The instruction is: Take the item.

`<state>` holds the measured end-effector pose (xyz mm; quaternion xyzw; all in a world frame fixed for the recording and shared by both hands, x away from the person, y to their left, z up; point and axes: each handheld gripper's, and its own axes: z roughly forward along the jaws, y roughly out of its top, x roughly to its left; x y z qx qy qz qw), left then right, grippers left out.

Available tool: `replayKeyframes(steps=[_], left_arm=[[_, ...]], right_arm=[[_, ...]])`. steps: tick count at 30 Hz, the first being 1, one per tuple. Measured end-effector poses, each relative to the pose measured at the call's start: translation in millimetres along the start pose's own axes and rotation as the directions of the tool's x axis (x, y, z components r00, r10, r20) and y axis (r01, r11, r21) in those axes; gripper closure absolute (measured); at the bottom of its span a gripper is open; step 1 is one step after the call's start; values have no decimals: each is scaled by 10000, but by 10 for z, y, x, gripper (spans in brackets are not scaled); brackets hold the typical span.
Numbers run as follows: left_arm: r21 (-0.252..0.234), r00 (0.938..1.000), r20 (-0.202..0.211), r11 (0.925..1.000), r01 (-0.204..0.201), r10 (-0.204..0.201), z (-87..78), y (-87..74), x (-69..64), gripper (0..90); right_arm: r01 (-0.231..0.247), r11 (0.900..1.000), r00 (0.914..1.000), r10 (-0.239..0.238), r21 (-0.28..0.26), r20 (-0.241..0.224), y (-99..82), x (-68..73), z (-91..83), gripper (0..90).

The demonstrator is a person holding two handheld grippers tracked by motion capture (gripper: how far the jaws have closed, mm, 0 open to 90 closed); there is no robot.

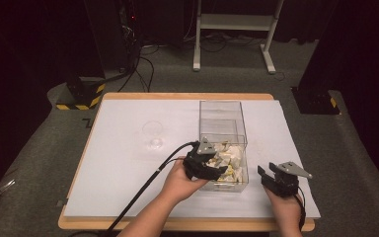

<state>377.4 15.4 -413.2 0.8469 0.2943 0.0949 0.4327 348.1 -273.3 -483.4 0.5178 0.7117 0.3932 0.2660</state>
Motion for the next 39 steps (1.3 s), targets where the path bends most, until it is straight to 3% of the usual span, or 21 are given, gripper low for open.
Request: replayKeyframes(steps=[3,10,20,25,30,39], left_arm=[[299,9999,-59,9994,-155,156,54,20,6,476],[822,9992,-320,9964,-196,223,140,29,-17,581],[1092,9999,-31,9939,-149,154,175,29,-12,622],[1320,9999,-122,9912,-103,120,200,14,-5,621],[1551,9984,-337,9871,-399,456,213,-15,-20,664],[1540,9995,-204,9878,-215,250,211,-34,-5,702]], right_arm=[[16,10000,10000,-16,-31,-10,5,4,-7,510],[-77,10000,9999,77,-37,-66,4,-5,-14,509],[-170,9997,9998,168,-166,-117,10,-15,-31,509],[-168,9997,9998,165,-181,-136,9,-17,-33,509],[-202,9996,9997,200,-178,-143,8,-19,-35,509],[-204,9996,9996,200,-215,-178,8,-20,-37,508]])
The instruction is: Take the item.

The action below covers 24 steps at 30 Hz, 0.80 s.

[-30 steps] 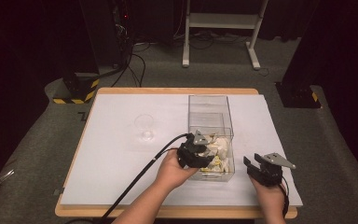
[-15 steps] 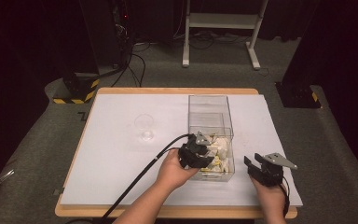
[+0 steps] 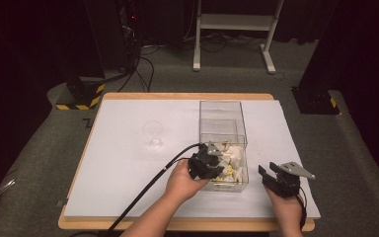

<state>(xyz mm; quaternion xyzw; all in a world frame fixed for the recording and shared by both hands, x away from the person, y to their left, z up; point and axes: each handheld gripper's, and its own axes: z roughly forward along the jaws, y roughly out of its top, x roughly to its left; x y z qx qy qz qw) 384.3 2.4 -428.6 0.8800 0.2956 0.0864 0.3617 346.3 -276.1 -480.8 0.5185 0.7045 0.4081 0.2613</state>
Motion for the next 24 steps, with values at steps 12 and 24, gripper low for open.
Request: replayKeyframes(steps=[12,24], left_arm=[[106,9995,260,9998,170,-173,-5,-25,43,823],[-193,9989,435,9997,181,-173,-31,-41,41,900]], right_arm=[[-47,10000,10000,47,24,-42,-1,0,1,508],[-98,10000,9999,98,-1,-30,-2,-4,0,508]])
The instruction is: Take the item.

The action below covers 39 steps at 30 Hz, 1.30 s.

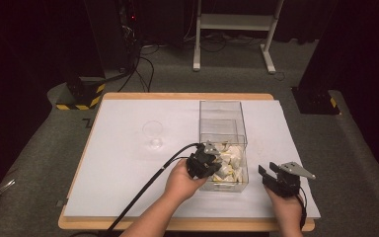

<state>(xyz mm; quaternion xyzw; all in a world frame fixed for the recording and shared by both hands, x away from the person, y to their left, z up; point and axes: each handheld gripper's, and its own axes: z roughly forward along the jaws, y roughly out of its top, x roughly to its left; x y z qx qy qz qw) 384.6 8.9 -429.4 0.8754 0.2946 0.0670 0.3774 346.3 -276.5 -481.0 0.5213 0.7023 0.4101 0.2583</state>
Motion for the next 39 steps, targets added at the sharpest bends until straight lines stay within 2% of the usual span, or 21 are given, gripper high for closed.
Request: replayKeyframes(steps=[10,13,20,24,27,30,35,36,37,39], left_arm=[[-687,9998,-124,9975,-191,183,-73,-26,-29,900],[-949,9993,-223,9950,-317,297,-126,-19,-38,900],[-1527,9990,-389,9879,-288,231,-233,-30,-27,900],[-1692,9984,-495,9850,-340,260,-279,-33,-15,900],[-1943,9981,-565,9803,-347,241,-332,-37,-7,900],[-2272,9989,-458,9736,-235,134,-393,-40,-4,900],[-2662,9980,-612,9634,-307,149,-466,-51,-8,900],[-2662,9980,-612,9634,-307,149,-466,-51,-8,900],[-2837,9970,-736,9580,-423,223,-495,-56,-10,900],[-2917,9969,-760,9556,-404,189,-506,-59,-15,900]], right_arm=[[6,10000,10000,-6,-12,20,3,-1,-6,509],[23,10000,10000,-23,-21,16,2,4,-4,509],[14,10000,10000,-14,22,13,-3,5,1,509],[51,10000,10000,-51,40,3,-4,6,7,510],[65,10000,10000,-65,38,24,-6,7,10,509],[76,9999,10000,-76,65,22,-7,11,11,510],[86,9999,10000,-86,65,22,-9,14,15,510],[86,9999,10000,-86,65,22,-9,14,15,510],[75,9999,10000,-76,91,19,-10,17,16,510],[77,9999,10000,-77,89,26,-10,17,18,510]])
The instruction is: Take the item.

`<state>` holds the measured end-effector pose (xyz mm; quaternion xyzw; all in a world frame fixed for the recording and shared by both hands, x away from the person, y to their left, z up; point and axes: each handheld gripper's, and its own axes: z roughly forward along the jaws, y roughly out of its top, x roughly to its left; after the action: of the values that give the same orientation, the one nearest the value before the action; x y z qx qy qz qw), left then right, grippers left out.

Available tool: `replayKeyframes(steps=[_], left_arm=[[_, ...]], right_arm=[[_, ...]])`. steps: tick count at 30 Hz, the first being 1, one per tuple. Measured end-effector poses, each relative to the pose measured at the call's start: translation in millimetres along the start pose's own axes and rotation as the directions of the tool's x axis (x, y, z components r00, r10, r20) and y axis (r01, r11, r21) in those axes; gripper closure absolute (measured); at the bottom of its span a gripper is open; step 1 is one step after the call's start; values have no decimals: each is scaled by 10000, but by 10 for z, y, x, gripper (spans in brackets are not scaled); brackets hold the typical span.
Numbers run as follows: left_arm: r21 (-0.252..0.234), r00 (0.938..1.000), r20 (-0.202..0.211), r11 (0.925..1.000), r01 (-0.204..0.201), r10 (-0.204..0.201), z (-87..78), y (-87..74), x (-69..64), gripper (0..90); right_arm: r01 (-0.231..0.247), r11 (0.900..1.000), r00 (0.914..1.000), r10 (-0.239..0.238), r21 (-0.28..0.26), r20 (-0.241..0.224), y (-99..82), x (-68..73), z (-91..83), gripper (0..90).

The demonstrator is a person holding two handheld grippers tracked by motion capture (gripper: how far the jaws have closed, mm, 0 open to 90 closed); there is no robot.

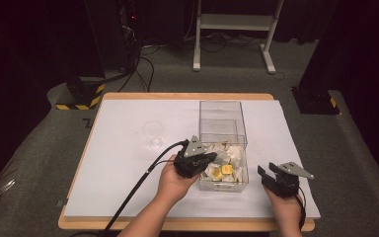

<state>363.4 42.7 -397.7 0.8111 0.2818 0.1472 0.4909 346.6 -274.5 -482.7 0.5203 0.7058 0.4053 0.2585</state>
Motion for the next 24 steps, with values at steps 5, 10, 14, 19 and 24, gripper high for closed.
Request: replayKeyframes(steps=[5,10,14,19,24], left_arm=[[-509,10000,-53,9987,39,-41,-62,19,15,900],[-791,9999,-132,9968,89,-100,-107,45,27,900],[-1012,9998,-166,9948,82,-99,-142,62,43,900],[-1193,9997,-201,9928,145,-170,-178,81,61,900],[-1434,9994,-281,9895,169,-212,-243,113,87,900]], right_arm=[[9,10000,10000,-9,12,32,-4,3,-1,511],[24,10000,10000,-24,17,40,-5,5,-2,511],[53,10000,10000,-54,9,47,-4,5,-2,511],[36,10000,10000,-36,9,47,-4,2,-4,510],[62,10000,10000,-62,5,49,-5,6,-2,511]])
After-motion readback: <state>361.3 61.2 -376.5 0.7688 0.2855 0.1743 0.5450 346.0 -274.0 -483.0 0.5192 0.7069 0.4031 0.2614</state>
